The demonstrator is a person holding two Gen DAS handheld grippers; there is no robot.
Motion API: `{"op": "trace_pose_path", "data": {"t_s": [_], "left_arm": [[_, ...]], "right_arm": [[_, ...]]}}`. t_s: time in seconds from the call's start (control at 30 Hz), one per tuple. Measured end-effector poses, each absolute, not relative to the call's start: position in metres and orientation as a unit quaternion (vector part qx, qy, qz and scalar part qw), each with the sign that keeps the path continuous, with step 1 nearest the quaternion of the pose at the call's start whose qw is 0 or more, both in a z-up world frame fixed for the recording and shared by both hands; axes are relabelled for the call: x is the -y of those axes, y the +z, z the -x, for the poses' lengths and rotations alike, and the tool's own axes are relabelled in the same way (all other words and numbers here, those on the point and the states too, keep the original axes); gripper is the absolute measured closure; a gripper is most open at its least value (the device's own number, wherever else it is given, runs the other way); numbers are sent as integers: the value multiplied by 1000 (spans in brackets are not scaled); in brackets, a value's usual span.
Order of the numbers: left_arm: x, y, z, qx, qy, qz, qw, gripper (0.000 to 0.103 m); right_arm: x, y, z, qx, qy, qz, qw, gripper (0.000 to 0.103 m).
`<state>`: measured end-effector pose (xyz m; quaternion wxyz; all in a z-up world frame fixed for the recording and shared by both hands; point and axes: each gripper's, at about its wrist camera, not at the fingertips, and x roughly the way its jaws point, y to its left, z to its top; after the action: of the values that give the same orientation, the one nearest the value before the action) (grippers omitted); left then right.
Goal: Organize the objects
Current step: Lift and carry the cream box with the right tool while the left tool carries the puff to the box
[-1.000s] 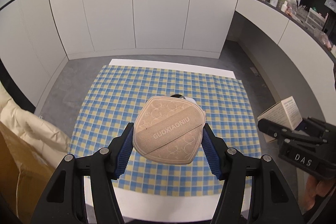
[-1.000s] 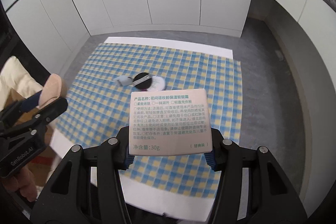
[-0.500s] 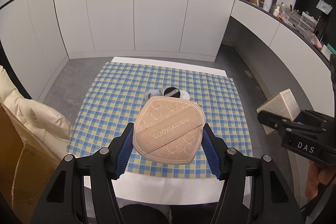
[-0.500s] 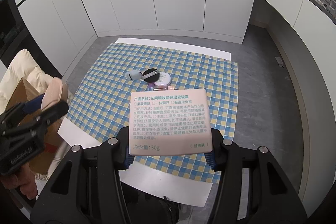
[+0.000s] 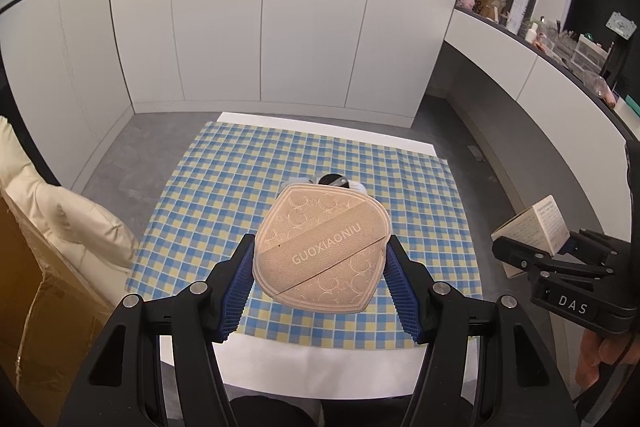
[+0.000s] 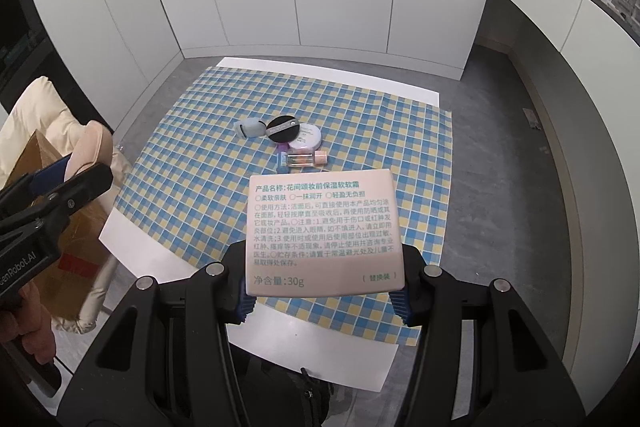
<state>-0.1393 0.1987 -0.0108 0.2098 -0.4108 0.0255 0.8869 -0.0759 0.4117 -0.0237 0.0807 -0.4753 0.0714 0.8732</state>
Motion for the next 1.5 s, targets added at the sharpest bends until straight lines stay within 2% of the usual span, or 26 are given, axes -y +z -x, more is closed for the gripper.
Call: {"op": "trace_pose_path", "data": {"t_s": [1.5], "left_arm": [[-93, -10, 151, 4, 912, 386, 137, 41]], "right_arm": [[-313, -19, 133, -42, 887, 458, 25, 48]]}}
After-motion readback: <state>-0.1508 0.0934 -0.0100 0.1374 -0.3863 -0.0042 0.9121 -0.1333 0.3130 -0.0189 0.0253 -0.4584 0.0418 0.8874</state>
